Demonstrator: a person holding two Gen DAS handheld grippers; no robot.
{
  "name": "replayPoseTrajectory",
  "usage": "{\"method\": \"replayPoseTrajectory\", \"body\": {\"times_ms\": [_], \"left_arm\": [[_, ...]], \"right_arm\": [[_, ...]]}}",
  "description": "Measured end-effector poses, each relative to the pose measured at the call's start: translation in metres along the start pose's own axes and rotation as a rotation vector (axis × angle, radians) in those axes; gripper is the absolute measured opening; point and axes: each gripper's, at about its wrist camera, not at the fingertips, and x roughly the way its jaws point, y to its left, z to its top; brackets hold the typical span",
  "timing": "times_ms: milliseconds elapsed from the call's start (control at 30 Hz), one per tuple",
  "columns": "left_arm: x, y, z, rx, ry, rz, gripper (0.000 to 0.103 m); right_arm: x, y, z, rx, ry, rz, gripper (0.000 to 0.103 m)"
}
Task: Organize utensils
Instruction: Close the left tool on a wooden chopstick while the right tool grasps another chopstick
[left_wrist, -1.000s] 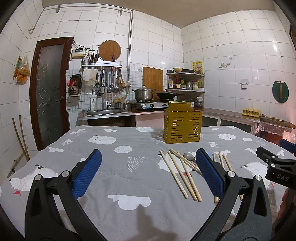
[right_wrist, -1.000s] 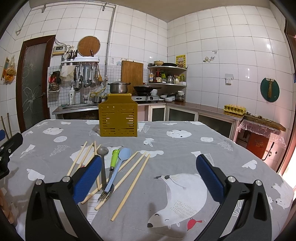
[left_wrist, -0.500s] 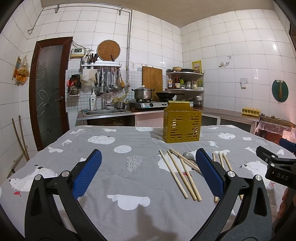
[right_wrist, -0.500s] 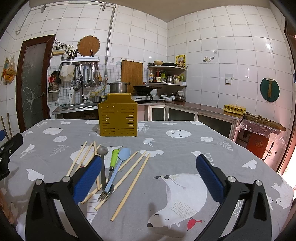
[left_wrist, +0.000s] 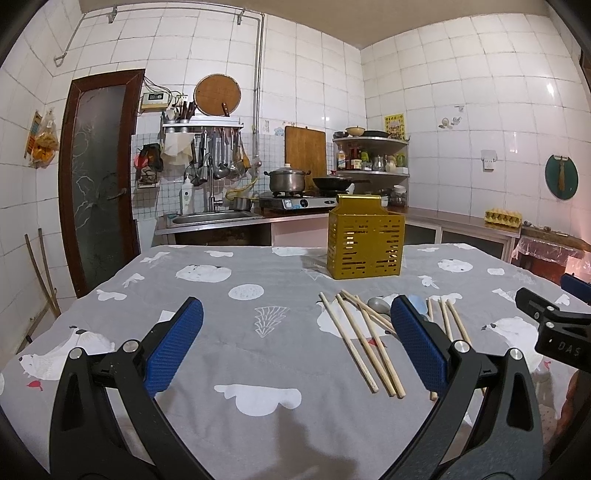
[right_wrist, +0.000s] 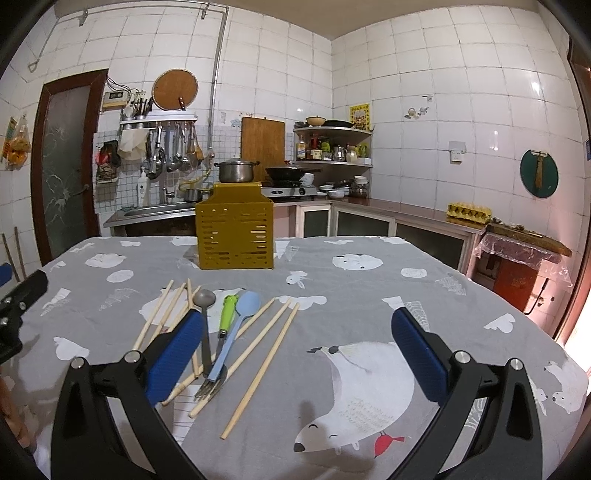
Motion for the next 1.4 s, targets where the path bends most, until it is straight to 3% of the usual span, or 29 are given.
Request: {"method": "replayPoseTrajectory", "body": {"times_ms": [200,367,667,900,1100,1200,1400], "left_arm": [[0.026,-0.001,0.01,0.014,0.095,0.003,0.098],[0.06,0.003,0.028,-0.011,0.17,-0.004,0.098],[0.146,-0.01,0.047,0.019,0.299,-0.036,0.098],[0.215,-0.019,0.034,0.013,0.44,-0.02,0.096],[0.248,-0.022,0.018,0.012,0.543,-0.022,0.084],[0.258,-0.02,0.013,0.001,0.583,-0.018,0.078],[0.279,-0.023,0.003,-0.013,0.682,-0.039,0.061]], "right_arm": [[0.025,0.0,0.005,0.027,0.125,0.018,0.099],[0.054,-0.003,0.017,0.053,0.168,0.018,0.099],[0.131,-0.005,0.034,0.016,0.295,-0.087,0.099],[0.185,-0.011,0.021,0.037,0.434,-0.142,0.098],[0.211,-0.01,0.008,0.049,0.528,-0.159,0.079],[0.216,-0.01,0.004,0.062,0.559,-0.151,0.063],[0.223,-0.006,0.002,0.088,0.598,-0.112,0.048]]}}
